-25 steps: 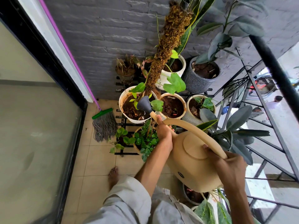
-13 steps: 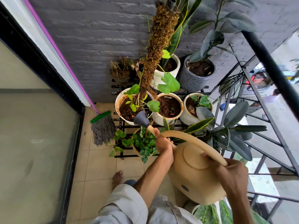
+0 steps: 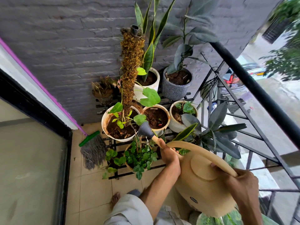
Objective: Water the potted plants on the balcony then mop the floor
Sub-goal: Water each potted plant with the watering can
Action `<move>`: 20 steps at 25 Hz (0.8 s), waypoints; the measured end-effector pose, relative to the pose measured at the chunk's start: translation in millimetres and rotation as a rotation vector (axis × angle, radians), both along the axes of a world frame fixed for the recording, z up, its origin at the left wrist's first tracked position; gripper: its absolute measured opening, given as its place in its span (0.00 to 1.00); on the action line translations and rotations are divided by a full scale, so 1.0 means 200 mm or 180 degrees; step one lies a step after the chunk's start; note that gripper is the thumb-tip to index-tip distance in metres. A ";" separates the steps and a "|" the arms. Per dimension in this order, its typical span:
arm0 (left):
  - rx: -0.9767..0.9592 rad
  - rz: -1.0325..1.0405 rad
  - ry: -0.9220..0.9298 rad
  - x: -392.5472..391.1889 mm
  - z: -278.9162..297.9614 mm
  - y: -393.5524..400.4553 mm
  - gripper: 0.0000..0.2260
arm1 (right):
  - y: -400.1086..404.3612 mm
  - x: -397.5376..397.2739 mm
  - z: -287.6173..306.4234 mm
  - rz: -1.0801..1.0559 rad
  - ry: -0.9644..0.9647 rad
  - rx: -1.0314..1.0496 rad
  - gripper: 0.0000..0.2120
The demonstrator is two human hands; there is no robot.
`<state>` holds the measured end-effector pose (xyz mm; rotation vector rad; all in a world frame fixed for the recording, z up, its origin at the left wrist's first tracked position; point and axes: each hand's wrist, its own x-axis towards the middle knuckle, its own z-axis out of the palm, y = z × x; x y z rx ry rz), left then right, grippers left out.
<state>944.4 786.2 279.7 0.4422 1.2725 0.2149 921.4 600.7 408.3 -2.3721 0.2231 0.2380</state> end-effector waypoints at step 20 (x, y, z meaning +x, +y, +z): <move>0.0937 -0.0189 -0.0494 0.30 0.28 -0.03 0.49 | -0.08 0.15 -0.09 -0.0742 0.0134 0.0837 0.06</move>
